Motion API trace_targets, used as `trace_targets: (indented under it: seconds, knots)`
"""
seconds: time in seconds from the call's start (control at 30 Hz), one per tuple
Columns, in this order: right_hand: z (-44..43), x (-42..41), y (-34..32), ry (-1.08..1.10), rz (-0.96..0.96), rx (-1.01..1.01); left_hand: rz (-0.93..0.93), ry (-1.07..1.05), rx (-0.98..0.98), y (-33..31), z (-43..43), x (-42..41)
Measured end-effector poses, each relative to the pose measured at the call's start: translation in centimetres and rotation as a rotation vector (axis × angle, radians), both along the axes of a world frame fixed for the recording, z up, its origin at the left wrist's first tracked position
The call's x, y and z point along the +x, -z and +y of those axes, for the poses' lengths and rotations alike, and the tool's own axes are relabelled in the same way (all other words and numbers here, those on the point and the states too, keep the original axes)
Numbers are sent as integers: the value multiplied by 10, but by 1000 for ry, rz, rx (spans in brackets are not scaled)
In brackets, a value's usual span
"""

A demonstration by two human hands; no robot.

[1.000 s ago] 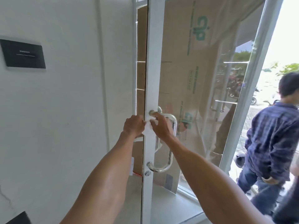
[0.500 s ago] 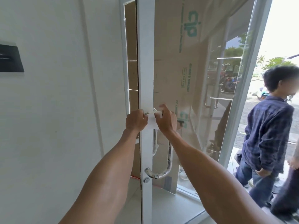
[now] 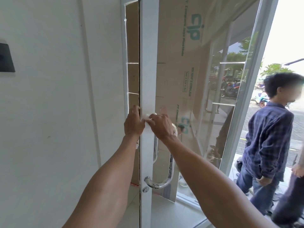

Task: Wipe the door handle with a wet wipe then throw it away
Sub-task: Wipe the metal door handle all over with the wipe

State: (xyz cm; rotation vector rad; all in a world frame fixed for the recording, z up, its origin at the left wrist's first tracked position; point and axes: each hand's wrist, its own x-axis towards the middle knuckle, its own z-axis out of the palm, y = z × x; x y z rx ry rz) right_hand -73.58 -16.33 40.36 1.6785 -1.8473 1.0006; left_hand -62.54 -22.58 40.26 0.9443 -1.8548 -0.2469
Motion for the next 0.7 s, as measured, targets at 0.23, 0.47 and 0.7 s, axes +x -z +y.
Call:
trace_targets:
  seconds: [0.23, 0.47, 0.7]
  knots:
    - [8, -13, 13, -72, 176, 34, -28, 9, 51, -1, -6, -2]
    - [19, -30, 20, -48, 275, -10, 14, -19, 57, -4, 2, -10]
    - [5, -8, -2, -74, 194, 54, 17, -9, 104, -8, 14, -13]
